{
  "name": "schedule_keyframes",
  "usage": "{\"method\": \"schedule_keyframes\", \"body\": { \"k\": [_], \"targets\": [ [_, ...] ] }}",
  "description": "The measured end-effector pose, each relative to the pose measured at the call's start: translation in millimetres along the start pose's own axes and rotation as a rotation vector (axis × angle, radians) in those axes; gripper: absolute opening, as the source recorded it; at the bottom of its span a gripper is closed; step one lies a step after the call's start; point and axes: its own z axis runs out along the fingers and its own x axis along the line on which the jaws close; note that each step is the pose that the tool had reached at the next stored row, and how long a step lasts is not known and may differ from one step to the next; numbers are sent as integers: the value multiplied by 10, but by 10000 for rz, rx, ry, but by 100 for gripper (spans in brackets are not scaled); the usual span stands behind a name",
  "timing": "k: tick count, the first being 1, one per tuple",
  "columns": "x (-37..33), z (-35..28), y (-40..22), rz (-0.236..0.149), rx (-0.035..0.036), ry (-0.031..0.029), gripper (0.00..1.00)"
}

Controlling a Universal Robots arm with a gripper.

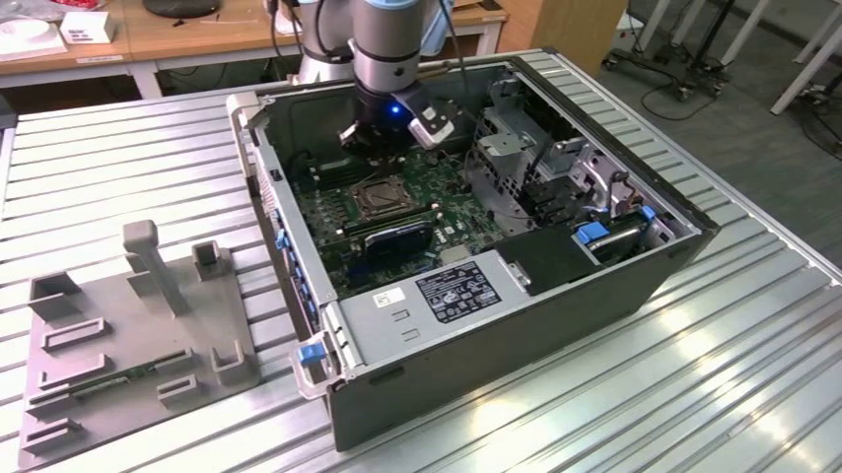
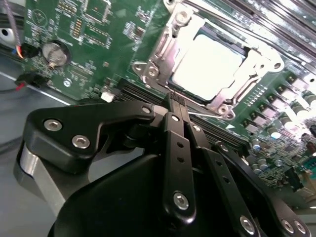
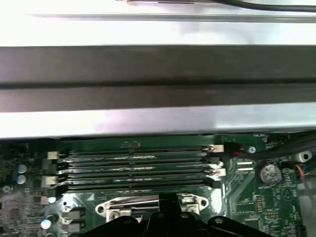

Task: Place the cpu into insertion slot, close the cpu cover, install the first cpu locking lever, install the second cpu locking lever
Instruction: 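Install the first cpu locking lever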

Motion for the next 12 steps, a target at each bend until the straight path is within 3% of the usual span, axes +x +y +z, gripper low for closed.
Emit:
{"method": "schedule_keyframes", "body": {
  "k": [6, 10, 12],
  "targets": [
    [115, -9, -5, -18, -5, -118, 11],
    [192, -14, -8, -35, -12, -229, 11],
    [199, -14, -8, -37, -13, -241, 11]
  ]
}}
